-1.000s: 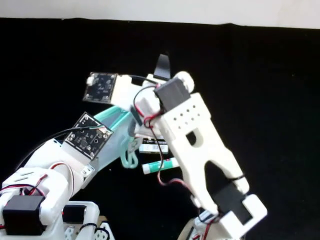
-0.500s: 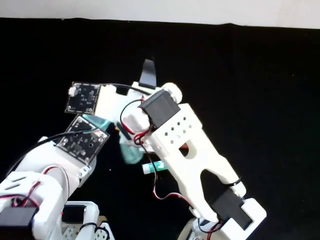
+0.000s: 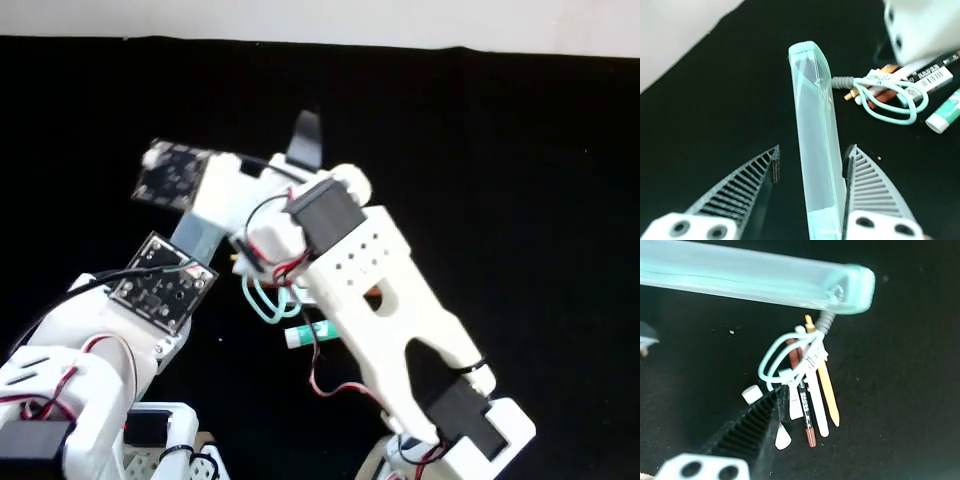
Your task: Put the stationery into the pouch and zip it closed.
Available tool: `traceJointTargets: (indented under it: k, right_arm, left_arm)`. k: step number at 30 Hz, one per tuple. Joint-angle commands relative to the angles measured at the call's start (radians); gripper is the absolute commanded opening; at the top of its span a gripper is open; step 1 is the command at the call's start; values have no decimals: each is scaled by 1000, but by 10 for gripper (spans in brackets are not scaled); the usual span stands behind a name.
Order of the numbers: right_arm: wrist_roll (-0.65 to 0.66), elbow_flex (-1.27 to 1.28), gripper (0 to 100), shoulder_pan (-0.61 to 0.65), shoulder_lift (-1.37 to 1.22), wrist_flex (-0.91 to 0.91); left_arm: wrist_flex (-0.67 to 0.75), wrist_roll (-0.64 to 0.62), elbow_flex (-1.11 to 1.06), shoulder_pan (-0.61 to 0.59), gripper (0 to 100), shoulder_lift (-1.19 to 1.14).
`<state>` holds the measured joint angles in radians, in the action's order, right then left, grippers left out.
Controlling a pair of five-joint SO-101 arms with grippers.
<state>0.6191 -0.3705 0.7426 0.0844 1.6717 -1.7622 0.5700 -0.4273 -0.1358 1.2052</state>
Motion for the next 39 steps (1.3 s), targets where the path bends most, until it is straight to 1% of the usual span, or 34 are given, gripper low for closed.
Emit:
traceJointTargets:
  k: [1,4,7,11,14,19,23,27,29,31,39]
  right_arm:
    - [-14,15,637,-76,47,7]
    - [-14,76,637,-119,47,10]
    - [-14,153,637,-143,47,2]
    - [-15,199,637,-160,47,2]
    - [-75,203,637,-170,47,-8]
    - [-169,205,637,-193,47,-33]
    - [-206,205,637,-240,47,-39]
    - [-224,205,637,-300,47,-39]
    - [-227,206,637,-329,47,-39]
    - [-233,206,637,-354,47,-39]
    - [-233,206,637,-378,47,-39]
  left_arm:
    - [41,2,-45,-12,229,-2]
    - [146,-11,-81,-12,229,-2]
    - [253,-57,-113,-12,229,-4]
    - [356,-58,-170,-5,229,-7]
    - [408,-58,-183,-5,229,-64]
    - [516,-60,-162,-4,229,-251]
    - [509,-61,-61,45,229,-384]
    - [477,-61,25,120,229,-472]
    - [483,-72,51,140,229,-503]
    - [486,-98,73,147,229,-542]
    - [486,-100,122,142,229,-716]
